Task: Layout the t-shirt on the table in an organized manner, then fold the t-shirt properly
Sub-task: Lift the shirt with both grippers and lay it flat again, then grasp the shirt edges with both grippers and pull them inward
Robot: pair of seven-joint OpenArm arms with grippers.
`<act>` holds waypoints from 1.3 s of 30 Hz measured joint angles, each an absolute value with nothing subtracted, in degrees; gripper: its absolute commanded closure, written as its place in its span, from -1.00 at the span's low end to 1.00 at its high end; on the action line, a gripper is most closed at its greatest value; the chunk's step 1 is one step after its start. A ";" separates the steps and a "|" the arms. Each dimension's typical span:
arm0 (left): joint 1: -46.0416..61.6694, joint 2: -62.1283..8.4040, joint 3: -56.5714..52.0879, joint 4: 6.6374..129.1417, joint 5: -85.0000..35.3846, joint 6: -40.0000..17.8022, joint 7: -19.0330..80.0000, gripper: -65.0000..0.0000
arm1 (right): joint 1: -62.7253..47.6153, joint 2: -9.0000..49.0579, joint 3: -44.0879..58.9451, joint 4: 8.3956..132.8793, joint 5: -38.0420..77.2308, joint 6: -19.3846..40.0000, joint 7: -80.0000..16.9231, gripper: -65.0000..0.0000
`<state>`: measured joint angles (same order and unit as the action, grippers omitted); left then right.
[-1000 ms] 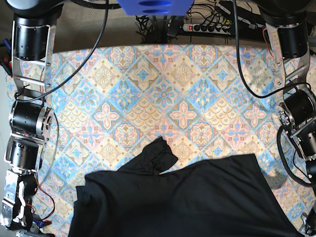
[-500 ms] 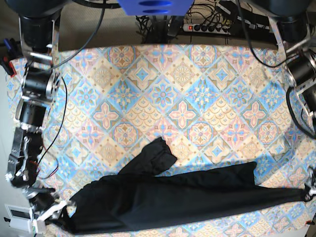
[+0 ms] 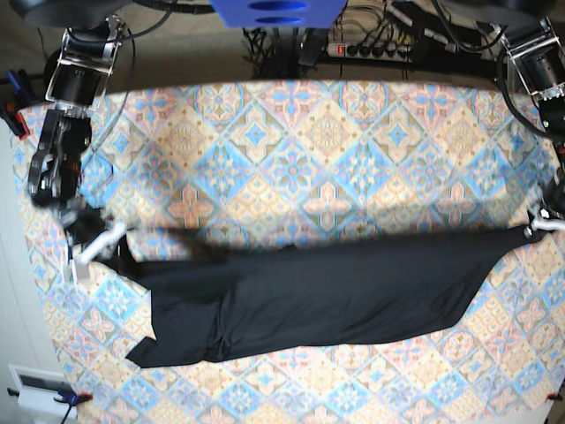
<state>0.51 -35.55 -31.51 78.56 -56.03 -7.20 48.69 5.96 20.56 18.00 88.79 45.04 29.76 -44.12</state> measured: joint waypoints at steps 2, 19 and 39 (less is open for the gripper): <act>2.85 -35.48 -31.48 78.74 -56.38 -7.35 48.77 1.00 | 1.10 20.64 19.31 93.25 45.52 29.71 -43.72 1.00; 17.17 -35.70 -31.55 78.76 -55.86 -7.35 48.40 1.00 | -19.03 20.60 21.02 104.81 37.21 30.15 -54.92 1.00; 20.67 -42.30 -24.93 78.96 -56.25 -7.18 52.80 0.57 | -20.14 20.21 13.93 109.38 19.46 29.93 -68.93 0.74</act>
<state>20.67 -42.30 -24.93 78.96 -56.25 -7.18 52.80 -20.14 20.21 13.93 109.38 19.46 29.93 -68.93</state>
